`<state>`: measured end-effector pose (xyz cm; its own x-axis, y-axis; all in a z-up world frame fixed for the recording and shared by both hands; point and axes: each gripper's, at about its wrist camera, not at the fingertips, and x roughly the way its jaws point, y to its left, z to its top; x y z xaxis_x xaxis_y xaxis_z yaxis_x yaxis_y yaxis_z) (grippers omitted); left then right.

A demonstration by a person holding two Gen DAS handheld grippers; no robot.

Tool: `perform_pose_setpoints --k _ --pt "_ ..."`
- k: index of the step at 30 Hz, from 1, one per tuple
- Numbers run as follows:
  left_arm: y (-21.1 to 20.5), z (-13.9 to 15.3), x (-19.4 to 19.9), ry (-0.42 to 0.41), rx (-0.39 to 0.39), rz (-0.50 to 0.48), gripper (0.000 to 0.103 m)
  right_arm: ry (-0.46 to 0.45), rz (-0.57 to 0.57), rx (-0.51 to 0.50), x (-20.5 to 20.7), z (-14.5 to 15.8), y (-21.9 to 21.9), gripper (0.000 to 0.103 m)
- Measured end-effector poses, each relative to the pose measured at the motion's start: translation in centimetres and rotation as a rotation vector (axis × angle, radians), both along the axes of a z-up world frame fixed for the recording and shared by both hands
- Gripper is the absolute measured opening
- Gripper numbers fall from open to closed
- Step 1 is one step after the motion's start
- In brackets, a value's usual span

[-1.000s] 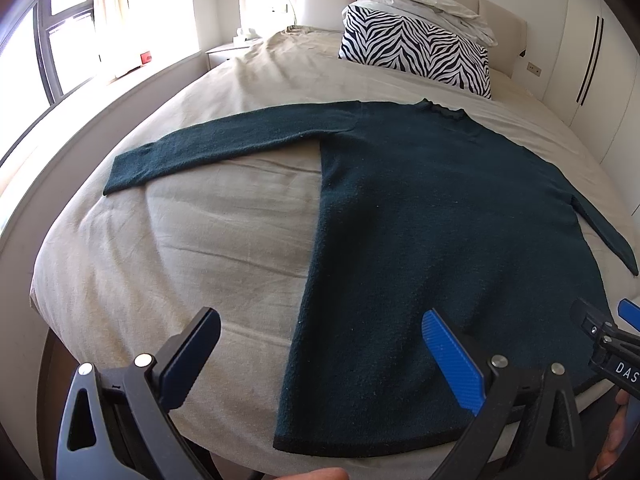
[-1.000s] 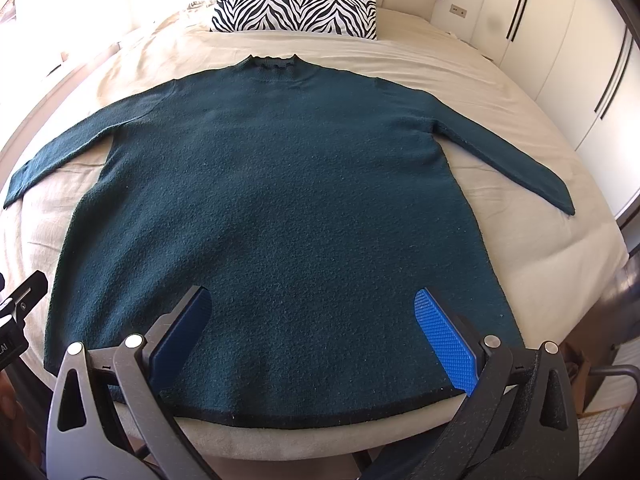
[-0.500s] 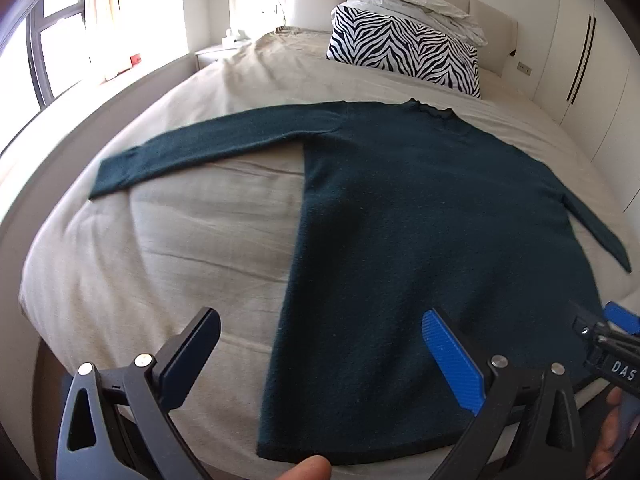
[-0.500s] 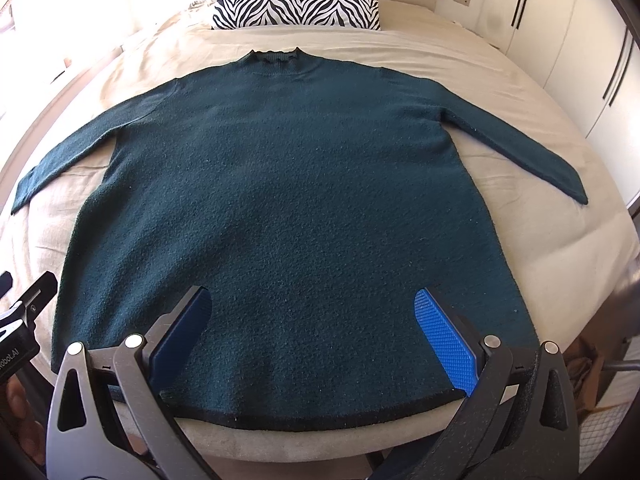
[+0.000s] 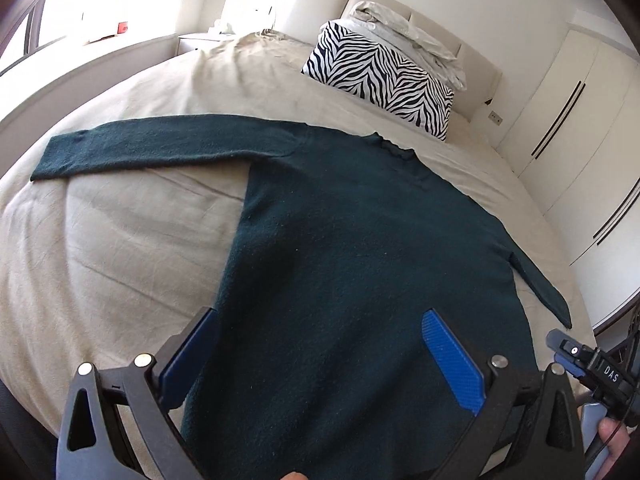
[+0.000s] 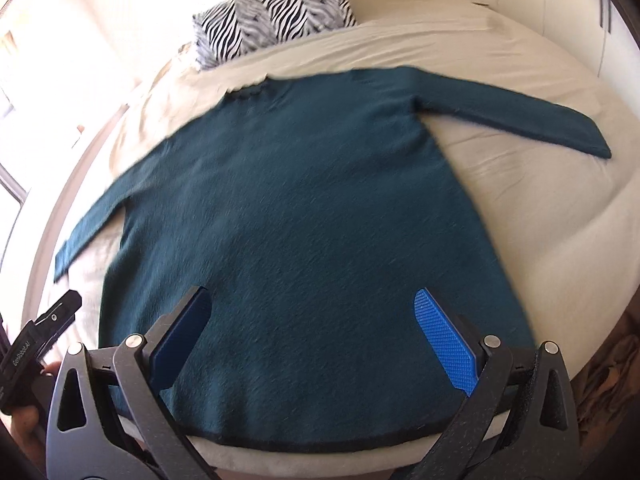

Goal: Fold small clothes
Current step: 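Grasp the sweater sleeve cuff with the right gripper and fold it across the body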

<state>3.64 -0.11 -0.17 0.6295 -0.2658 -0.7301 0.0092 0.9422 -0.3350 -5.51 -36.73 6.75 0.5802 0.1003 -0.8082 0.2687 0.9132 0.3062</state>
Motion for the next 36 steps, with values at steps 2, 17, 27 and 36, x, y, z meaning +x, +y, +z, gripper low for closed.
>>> perform_pose_setpoints --k 2,17,27,36 --pt "-0.8 0.0 1.1 0.033 0.044 -0.023 0.103 -0.052 -0.076 0.048 -0.2 0.2 -4.4 0.103" --pt "-5.6 -1.2 10.5 0.086 -0.032 -0.116 0.090 -0.149 -0.763 0.622 0.4 -12.2 -37.1 0.059" --pt "-8.7 -2.5 14.3 0.120 -0.097 -0.220 0.077 -0.117 -0.769 0.402 7.1 -12.1 -42.9 0.008" --pt "-6.8 -3.0 16.5 0.115 -0.280 -0.192 0.077 -0.157 -0.110 0.000 21.3 -1.1 -22.8 0.008"
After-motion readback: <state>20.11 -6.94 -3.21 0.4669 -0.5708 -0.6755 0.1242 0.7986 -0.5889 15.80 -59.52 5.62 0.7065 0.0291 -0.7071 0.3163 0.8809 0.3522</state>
